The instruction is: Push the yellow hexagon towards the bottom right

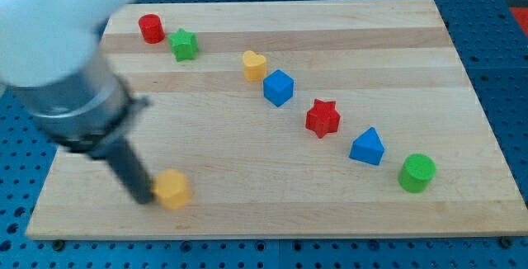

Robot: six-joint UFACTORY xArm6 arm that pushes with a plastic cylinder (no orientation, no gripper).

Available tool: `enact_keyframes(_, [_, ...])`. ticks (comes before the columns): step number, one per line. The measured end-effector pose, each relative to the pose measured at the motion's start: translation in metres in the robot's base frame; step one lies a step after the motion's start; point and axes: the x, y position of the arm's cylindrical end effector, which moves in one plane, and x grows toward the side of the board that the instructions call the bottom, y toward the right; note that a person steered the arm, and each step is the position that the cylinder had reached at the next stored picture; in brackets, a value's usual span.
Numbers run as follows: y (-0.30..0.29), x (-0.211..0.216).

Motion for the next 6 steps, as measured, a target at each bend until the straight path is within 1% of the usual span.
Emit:
enact_keyframes(1, [0.005,-0.002])
enact_keyframes(2, [-0.011,-0.016])
enact_keyframes(4, [-0.018,-0.033])
enact_keyframes(5, [-0.016,-0.048])
enact_keyframes(6, [0.046,-0.048])
